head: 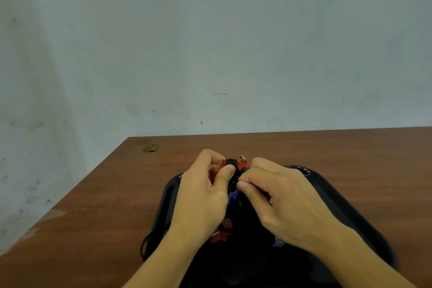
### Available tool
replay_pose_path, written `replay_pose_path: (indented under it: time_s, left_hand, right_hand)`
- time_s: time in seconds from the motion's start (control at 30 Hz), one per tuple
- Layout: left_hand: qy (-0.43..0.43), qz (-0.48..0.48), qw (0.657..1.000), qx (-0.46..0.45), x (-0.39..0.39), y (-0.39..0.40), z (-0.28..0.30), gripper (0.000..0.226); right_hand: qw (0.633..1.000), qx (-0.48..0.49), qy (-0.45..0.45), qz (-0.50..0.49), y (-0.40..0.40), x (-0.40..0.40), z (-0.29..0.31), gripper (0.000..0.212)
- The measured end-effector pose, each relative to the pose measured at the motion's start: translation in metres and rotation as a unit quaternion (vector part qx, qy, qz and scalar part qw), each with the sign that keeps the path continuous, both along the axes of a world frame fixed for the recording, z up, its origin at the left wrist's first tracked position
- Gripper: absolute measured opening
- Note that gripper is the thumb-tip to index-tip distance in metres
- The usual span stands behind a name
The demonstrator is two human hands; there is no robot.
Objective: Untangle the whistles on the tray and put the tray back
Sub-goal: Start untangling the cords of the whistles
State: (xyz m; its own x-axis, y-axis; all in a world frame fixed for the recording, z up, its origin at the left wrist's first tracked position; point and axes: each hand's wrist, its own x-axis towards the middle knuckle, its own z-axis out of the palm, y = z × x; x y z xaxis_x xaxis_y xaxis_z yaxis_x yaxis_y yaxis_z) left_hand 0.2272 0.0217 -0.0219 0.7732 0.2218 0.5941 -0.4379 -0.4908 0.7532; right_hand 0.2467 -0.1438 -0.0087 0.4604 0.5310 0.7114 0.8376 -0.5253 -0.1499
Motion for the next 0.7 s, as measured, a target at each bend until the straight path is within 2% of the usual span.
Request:
replay_pose_path:
  time_s: [0.13, 0.2, 0.27, 0.33, 0.43, 0.57, 0.63, 0.7]
  left_hand:
    - [-0.012, -0.021, 0.999, 0.039, -0.004, 0.001, 0.003, 0.011]
    - [-0.019, -0.055, 0.994, 0.09, -0.009, 0.003, 0.007, 0.01]
    - [-0.01, -0.102, 0.99, 0.093, -0.011, 0.005, 0.011, 0.007]
    - [0.014, -0.152, 0.987, 0.059, -0.012, 0.007, 0.012, 0.002]
    - [0.037, -0.195, 0.977, 0.072, -0.014, 0.01, 0.013, 0.005]
    - [0.074, -0.243, 0.964, 0.075, -0.015, 0.011, 0.014, 0.005]
    - [0.089, -0.27, 0.955, 0.08, -0.017, 0.009, 0.016, 0.007]
    - [0.099, -0.304, 0.944, 0.076, -0.019, 0.003, 0.018, 0.014]
  right_hand:
    - [0.999, 0.032, -0.021, 0.02, -0.004, 0.001, 0.006, 0.021]
    - [0.997, 0.057, -0.036, 0.025, -0.007, 0.003, 0.01, 0.022]
    - [0.994, 0.098, -0.042, 0.022, -0.009, 0.008, 0.012, 0.023]
    - [0.985, 0.172, -0.002, 0.029, -0.01, 0.01, 0.013, 0.023]
    - [0.963, 0.247, 0.091, 0.047, -0.008, 0.01, 0.012, 0.019]
    - [0.937, 0.263, 0.206, 0.099, -0.012, 0.013, 0.011, 0.028]
    - [0.926, 0.263, 0.239, 0.127, -0.014, 0.013, 0.01, 0.038]
    - [0.921, 0.261, 0.249, 0.148, -0.014, 0.013, 0.011, 0.04]
